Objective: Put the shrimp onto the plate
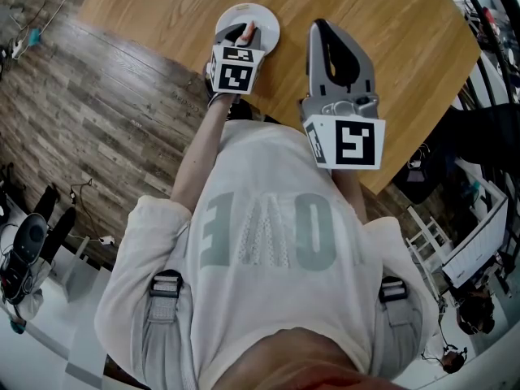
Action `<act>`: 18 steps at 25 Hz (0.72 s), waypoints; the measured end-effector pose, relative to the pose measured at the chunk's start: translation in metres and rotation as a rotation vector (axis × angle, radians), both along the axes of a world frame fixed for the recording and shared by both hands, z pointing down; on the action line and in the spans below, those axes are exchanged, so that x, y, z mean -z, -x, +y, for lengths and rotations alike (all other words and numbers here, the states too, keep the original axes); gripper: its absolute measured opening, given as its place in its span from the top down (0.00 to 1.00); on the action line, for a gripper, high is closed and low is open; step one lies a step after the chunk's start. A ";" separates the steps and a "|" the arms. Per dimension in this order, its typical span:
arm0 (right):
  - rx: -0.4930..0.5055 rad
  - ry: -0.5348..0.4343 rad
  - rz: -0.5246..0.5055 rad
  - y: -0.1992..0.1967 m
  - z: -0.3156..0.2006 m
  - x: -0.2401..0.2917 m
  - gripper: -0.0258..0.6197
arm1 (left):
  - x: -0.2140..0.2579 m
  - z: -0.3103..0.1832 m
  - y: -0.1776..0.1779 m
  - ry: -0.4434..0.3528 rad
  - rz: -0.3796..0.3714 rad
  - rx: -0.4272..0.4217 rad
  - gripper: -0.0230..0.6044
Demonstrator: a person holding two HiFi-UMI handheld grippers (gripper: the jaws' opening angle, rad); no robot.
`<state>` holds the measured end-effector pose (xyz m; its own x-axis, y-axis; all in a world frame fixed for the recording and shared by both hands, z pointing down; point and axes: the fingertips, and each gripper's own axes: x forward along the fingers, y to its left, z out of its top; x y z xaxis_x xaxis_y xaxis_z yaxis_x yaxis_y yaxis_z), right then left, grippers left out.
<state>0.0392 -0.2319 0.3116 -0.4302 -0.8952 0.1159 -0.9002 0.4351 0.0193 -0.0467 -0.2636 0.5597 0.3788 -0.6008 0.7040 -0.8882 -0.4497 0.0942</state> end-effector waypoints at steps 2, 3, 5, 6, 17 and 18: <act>0.002 -0.003 -0.001 0.002 0.001 0.001 0.93 | 0.007 0.000 0.002 -0.012 0.002 0.006 0.82; 0.004 -0.005 -0.002 0.003 0.001 0.001 0.93 | 0.012 -0.002 0.003 -0.029 0.007 0.013 0.82; 0.008 -0.008 -0.002 0.005 0.001 0.002 0.93 | 0.027 -0.008 0.007 -0.080 0.026 0.035 0.82; 0.010 -0.010 -0.002 0.005 0.001 0.002 0.93 | 0.038 -0.011 0.009 -0.110 0.036 0.049 0.82; 0.020 -0.073 0.005 0.004 -0.007 0.014 0.93 | 0.232 -0.016 0.027 -0.774 0.070 0.084 0.95; 0.018 -0.079 0.000 0.002 -0.008 0.015 0.93 | 0.249 -0.011 0.027 -0.831 0.082 0.088 0.95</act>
